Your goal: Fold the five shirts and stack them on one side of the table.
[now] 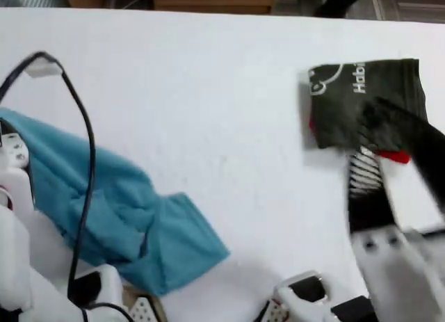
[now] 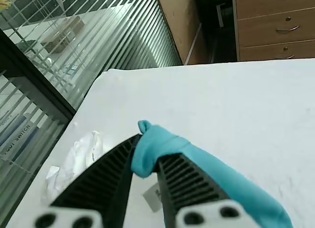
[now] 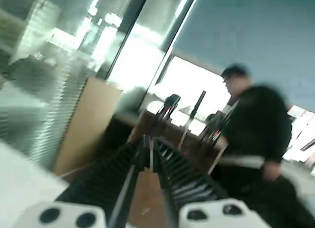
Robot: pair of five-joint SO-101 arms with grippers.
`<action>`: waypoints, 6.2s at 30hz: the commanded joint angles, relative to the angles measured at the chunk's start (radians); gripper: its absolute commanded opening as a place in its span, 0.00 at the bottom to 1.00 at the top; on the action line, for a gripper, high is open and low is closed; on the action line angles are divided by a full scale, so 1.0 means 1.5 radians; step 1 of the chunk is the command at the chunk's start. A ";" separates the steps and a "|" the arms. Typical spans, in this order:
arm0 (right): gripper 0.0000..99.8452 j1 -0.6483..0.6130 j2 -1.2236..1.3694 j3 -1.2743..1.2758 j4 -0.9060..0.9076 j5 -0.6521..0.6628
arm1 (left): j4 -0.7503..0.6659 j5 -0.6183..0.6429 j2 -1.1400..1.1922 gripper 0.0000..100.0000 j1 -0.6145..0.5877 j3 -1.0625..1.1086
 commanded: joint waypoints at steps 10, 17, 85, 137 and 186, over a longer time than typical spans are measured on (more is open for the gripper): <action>0.16 -0.108 0.005 0.815 -0.078 -0.194 | -0.099 -0.032 -0.006 0.02 -0.024 0.132; 0.17 -0.267 0.008 1.193 -0.341 -0.090 | -0.188 -0.035 -0.008 0.02 -0.084 0.248; 0.16 0.194 0.814 0.234 -0.173 0.041 | -0.367 -0.074 -0.010 0.02 0.004 0.841; 0.17 -0.052 0.609 0.774 -0.185 -0.034 | -0.579 -0.066 -0.010 0.02 0.005 1.014; 0.10 0.037 0.484 0.855 -0.382 0.063 | -0.333 -0.066 -0.010 0.02 0.113 0.744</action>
